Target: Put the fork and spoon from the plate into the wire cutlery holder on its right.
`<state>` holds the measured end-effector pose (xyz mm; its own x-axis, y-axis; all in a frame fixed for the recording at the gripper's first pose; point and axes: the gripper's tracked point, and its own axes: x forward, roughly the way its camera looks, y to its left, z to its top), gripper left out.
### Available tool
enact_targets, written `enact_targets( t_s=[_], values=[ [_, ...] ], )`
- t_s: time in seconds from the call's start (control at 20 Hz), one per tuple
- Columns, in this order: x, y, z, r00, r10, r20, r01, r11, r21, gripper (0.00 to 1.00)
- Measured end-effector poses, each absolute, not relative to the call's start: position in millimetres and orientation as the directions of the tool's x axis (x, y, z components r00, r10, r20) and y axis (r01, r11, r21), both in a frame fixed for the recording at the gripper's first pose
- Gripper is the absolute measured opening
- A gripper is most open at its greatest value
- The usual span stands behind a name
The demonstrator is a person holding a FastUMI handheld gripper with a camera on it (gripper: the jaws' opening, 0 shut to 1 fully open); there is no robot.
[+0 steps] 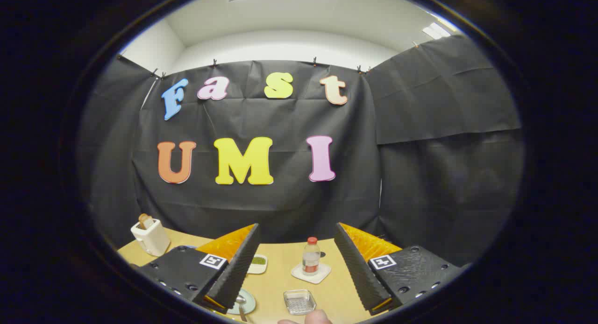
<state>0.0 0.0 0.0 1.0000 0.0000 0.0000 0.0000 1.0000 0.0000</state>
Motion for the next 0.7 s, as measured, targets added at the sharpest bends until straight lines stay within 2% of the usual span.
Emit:
enact_targets(
  t_s=[0.7],
  values=[
    [5, 30, -10, 0.995, 0.090, -0.037, -0.092, 0.995, -0.037, 0.95]
  ],
)
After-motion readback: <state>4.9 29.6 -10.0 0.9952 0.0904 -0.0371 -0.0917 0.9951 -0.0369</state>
